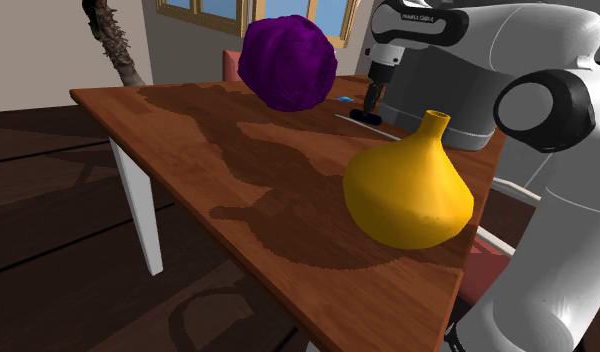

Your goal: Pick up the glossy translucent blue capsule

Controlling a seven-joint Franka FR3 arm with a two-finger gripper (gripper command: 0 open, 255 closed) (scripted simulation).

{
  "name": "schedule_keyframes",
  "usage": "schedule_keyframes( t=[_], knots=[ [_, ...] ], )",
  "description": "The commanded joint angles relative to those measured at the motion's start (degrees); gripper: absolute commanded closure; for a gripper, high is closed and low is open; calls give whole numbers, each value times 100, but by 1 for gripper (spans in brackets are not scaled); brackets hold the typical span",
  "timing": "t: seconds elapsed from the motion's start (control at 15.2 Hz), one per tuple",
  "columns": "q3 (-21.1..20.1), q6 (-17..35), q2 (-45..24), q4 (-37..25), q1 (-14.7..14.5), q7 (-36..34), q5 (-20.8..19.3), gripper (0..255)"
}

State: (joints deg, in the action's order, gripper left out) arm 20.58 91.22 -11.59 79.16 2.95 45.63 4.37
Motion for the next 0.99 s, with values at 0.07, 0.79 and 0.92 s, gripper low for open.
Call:
schedule_keyframes(
  t=[0.07, 0.79, 0.92],
  knots=[
    [-10, 237, 80, 309, -32, -17, -29, 0],
    [-10, 237, 80, 309, -32, -17, -29, 255],
    [-5, 64, 36, 96, -16, -11, -13, 255]
  ],
)
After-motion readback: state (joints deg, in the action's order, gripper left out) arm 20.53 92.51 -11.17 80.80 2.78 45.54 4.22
